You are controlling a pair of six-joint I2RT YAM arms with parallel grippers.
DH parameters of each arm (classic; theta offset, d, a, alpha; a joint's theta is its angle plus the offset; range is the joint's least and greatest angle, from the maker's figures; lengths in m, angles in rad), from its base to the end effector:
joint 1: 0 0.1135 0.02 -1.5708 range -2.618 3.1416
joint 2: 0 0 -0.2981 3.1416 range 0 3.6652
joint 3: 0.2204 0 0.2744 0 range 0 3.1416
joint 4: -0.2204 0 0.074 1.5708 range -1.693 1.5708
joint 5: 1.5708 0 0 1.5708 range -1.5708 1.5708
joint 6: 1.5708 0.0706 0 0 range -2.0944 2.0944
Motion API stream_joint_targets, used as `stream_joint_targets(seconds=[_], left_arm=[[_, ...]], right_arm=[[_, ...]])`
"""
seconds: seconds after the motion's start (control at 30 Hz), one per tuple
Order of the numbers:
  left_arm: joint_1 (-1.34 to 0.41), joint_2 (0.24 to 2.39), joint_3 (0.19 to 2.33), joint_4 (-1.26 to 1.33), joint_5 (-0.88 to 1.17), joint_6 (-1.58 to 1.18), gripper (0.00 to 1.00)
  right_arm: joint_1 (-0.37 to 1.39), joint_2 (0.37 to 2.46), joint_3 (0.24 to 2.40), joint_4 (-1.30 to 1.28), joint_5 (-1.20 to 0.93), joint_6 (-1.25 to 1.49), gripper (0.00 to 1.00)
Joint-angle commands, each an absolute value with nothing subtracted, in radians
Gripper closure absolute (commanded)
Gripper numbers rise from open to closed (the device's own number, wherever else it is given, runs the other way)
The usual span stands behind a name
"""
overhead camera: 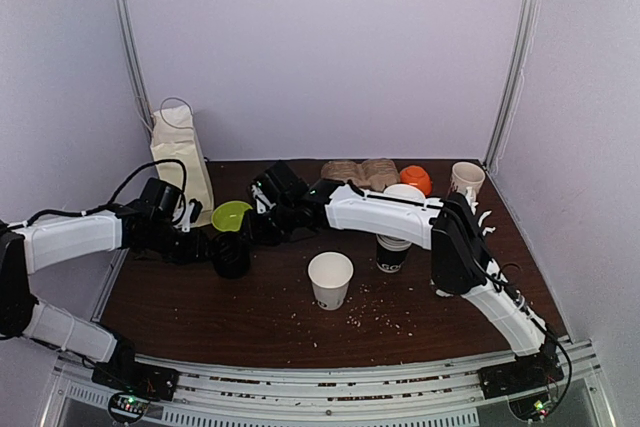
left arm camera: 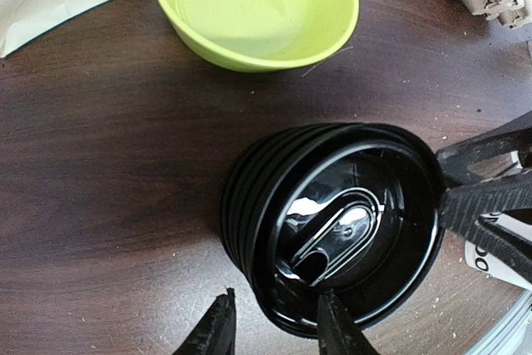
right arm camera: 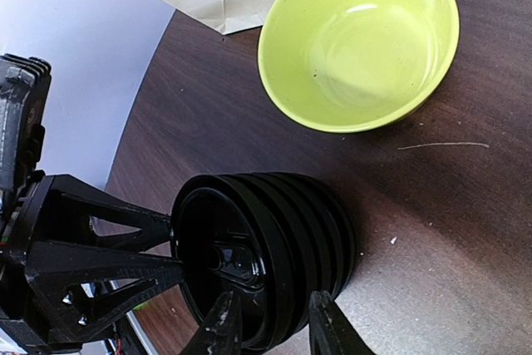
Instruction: Pack the takeout coffee
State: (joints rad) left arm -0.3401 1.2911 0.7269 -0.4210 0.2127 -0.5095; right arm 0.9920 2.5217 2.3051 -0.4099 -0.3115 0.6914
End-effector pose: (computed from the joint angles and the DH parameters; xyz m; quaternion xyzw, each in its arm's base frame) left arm 0.2544 -0.1058 0.1883 -0.0500 0.9512 -0.2109 0.2196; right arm 0.3382 0.5572 0.2049 -0.2015 0.8593 0.4271 0.1963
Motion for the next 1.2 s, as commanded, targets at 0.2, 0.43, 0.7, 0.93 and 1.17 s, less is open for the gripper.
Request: stream_joint_targets(seconds=[0.2, 0.43, 0.7, 0.93, 1.17], left_arm=[[-0.339, 1.262, 0.732, -0.407, 0.226, -0.491, 0.65], [-0.339, 1.240, 0.747, -0.427, 0.215, -0.485, 0.64], [-0.339, 1.216, 0.770, -0.453, 0.199, -0.478, 0.61], [-0.339, 1.207, 0.774, -0.463, 0.188, -0.476, 0.58], [-0.339, 1.195, 0.777, -0.471, 0.182, -0.477, 0.50]], right_arm=[[0.989, 2.564, 2.345, -0.406, -0.356, 0.726, 0.71], [0.993, 2.546, 2.341, -0.397, -0.368, 0.753, 0.87], [1.002, 2.507, 2.315, -0.360, -0.376, 0.785, 0.93], [1.005, 2.489, 2.301, -0.353, -0.377, 0.788, 0.97], [1.006, 2.469, 2.285, -0.347, -0.373, 0.790, 1.00]])
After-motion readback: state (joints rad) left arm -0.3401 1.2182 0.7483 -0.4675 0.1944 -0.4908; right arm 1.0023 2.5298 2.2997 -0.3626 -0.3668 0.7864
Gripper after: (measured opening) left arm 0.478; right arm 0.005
